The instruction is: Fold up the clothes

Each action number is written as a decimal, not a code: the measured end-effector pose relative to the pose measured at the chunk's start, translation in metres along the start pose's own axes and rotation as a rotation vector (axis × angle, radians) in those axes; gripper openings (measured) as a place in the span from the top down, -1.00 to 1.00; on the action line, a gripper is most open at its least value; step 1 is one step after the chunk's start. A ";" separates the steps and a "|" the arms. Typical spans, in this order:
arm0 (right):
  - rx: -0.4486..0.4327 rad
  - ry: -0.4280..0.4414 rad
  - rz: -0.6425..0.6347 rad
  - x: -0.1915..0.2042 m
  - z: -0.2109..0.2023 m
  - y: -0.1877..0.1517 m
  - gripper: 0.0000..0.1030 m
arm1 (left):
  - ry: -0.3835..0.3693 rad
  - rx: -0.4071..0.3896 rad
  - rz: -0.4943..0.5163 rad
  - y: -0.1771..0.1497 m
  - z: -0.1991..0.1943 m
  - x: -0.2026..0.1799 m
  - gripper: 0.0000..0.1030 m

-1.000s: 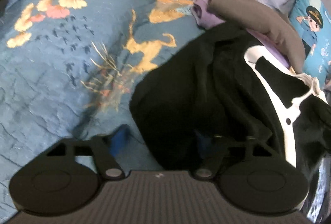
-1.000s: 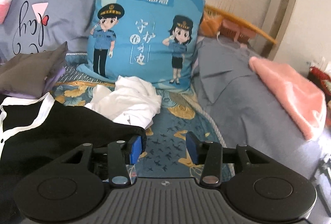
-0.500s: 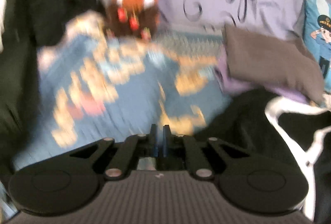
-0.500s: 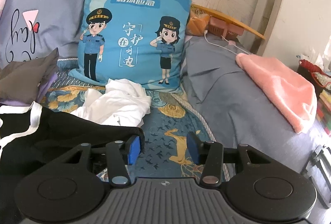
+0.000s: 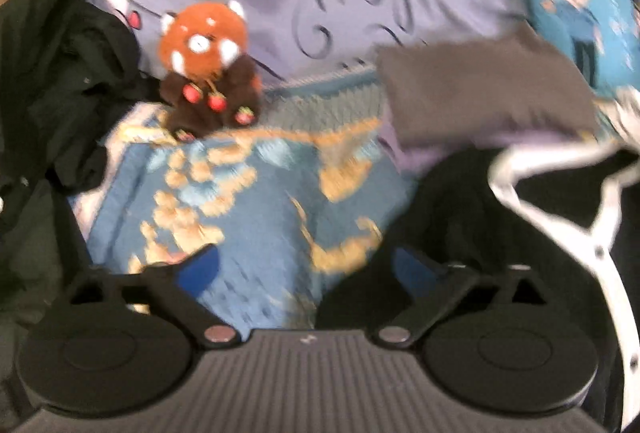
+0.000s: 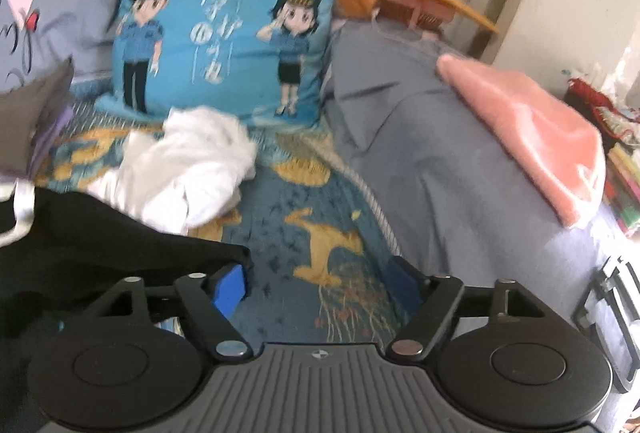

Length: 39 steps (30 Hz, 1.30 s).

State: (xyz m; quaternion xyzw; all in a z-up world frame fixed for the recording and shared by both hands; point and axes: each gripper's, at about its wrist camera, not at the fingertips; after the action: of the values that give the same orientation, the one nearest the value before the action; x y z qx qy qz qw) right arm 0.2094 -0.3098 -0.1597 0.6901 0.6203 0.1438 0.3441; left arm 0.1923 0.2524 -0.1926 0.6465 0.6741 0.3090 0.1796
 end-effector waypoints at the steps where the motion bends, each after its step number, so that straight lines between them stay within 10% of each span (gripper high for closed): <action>1: 0.019 0.009 -0.022 -0.001 0.001 -0.003 -0.53 | -0.008 0.004 0.017 -0.003 -0.001 -0.003 -0.90; 7: 0.100 0.086 -0.082 -0.014 -0.001 -0.023 -0.57 | -0.079 0.039 0.186 -0.057 -0.032 -0.033 -0.93; 13: 0.098 0.127 0.125 -0.053 -0.009 -0.038 -0.57 | -0.105 0.068 0.384 -0.112 -0.065 -0.063 -0.99; 29: 0.079 0.437 0.113 -0.074 -0.013 -0.019 -0.64 | -0.136 0.036 0.385 -0.101 -0.085 -0.092 -0.99; 34: 0.092 0.604 0.312 -0.096 -0.008 -0.024 -0.78 | -0.148 0.029 0.402 -0.095 -0.082 -0.106 -0.99; 39: 0.090 0.587 0.448 -0.103 -0.001 -0.025 -0.78 | -0.145 0.018 0.420 -0.089 -0.079 -0.113 -0.99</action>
State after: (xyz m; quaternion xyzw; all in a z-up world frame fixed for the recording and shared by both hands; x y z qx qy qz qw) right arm 0.1704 -0.4076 -0.1513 0.7526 0.5317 0.3799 0.0810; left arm 0.0851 0.1291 -0.2089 0.7949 0.5125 0.2863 0.1535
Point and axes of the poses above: each gripper's, at about its wrist camera, not at the fingertips, and z roughly the way its jaws point, x to its left, y to its top, and after that the axes turned 1 degree about -y, right-handed
